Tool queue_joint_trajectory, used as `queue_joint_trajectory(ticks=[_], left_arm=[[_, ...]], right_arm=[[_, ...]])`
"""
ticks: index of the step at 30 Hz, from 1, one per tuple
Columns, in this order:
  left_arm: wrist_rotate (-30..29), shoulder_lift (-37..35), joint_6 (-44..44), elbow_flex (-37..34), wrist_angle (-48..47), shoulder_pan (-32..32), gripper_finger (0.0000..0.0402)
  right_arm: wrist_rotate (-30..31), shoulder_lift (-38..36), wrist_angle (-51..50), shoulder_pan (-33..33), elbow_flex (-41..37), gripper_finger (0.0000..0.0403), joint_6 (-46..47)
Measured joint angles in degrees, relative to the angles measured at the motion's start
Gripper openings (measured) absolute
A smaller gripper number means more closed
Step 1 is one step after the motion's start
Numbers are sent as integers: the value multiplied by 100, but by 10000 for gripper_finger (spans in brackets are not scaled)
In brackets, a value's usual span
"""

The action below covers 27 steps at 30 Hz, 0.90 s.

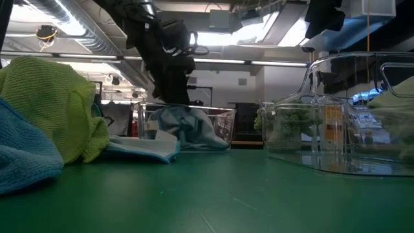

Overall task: Sort microfiber towel by color & place in baskets
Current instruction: Put the bottom right blue towel into the top transparent bin, then put the green towel into the bottom right transparent bin

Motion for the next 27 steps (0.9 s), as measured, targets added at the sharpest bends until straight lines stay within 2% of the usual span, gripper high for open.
queue_joint_trajectory(ticks=[17,27], left_arm=[[41,-1517,-116,0,-66,-55,191],[191,-2351,-177,0,-895,-819,190]], right_arm=[[149,-2,7,-1,0,195,-2],[151,-2,7,-1,0,195,-2]])
